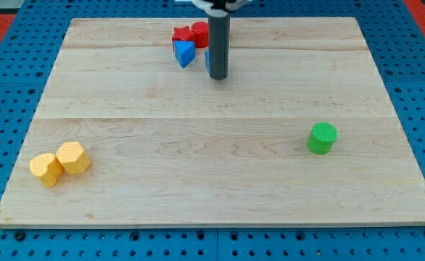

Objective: Push the green circle into the group of the blocks

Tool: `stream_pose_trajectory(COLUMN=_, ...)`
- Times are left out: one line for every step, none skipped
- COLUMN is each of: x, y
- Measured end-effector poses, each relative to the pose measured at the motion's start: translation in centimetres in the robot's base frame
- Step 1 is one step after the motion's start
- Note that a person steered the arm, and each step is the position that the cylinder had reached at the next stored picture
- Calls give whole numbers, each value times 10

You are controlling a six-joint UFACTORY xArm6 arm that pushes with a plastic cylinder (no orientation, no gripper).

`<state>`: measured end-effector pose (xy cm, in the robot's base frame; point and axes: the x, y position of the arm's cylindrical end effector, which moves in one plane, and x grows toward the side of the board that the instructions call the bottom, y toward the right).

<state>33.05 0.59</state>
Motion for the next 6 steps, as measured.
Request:
stream_pose_trajectory(x=-33, y=-2)
stream_pose_trajectory(x=-23, y=83)
stream_pose_trajectory(x=36, y=144)
stream_pose_trajectory(x=121, y=192)
stream_pose_trajectory(x=123, y=208)
stream_pose_trajectory(x=123, y=208)
